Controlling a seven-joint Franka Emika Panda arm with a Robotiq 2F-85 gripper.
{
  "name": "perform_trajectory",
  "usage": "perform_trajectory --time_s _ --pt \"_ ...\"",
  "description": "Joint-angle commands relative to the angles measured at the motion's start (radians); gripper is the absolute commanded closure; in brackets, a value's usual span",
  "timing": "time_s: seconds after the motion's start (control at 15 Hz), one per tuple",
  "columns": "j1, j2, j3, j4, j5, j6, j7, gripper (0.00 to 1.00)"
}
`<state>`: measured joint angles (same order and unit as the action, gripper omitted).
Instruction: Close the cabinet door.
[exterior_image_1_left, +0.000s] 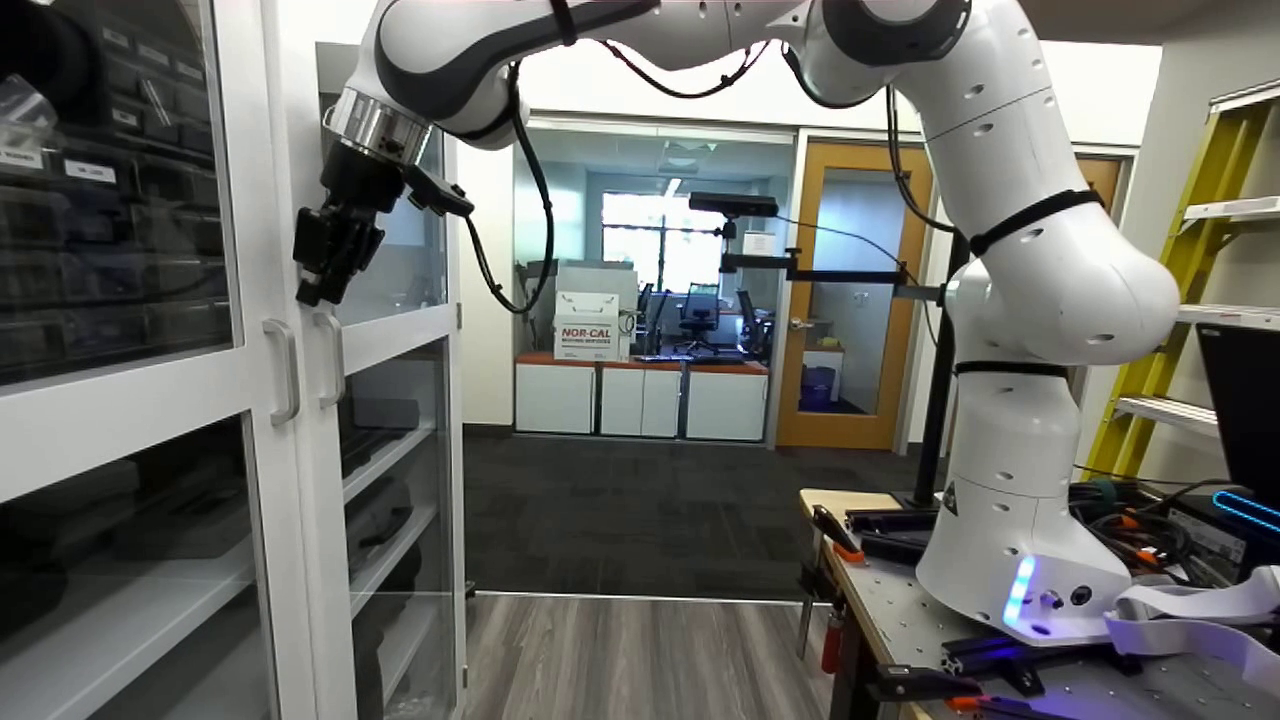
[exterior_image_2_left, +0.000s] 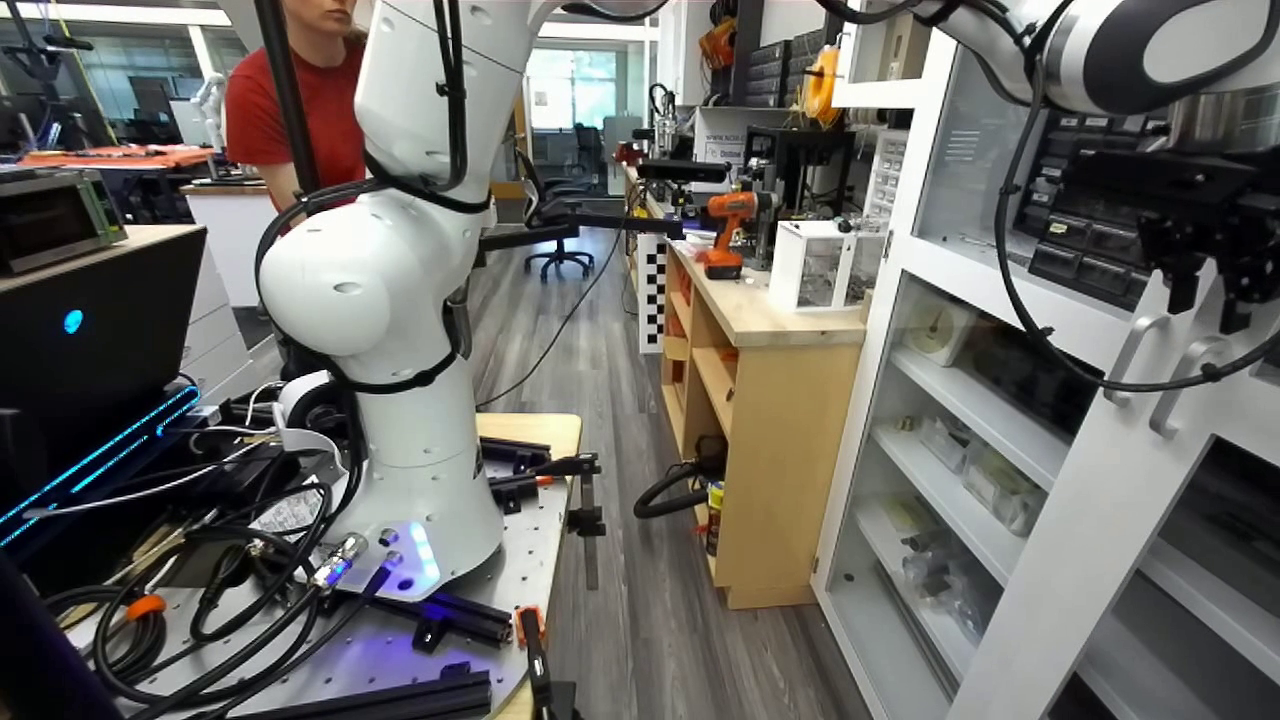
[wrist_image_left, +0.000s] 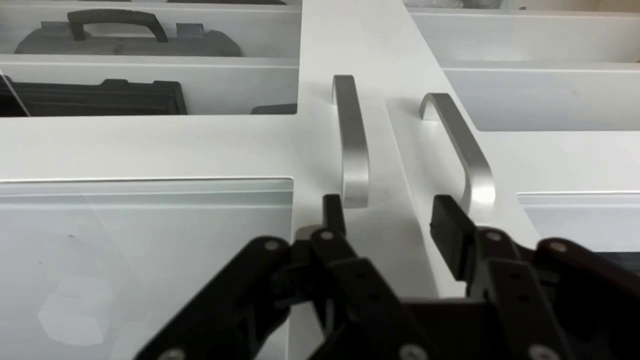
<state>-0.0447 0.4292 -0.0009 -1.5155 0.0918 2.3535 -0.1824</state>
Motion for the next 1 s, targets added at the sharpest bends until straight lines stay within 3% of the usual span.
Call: perform_trajectory --time_s 0.0,0.2,0.27,0.8,0.87,0.93 --pt "0.009 -0.079 -0.018 -0.095 -0.05 -0.018 0.066 0.19" --pt "0.013 -0.124 -0.025 -0.16 -0.08 -0.021 0.096 0.02" --pt "0.015 -0.139 -0.027 -0.18 -0.089 -0.025 0.105 0.01" --pt "0.013 -0.258 -0.028 -0.32 -0.101 -0.086 0.166 0.0" --pt "0.003 -0.186 -0.018 -0.245 -0.078 -0.066 0.119 0.0" --pt "0.004 -0.198 -0.018 -0.259 -0.078 -0.069 0.126 0.0"
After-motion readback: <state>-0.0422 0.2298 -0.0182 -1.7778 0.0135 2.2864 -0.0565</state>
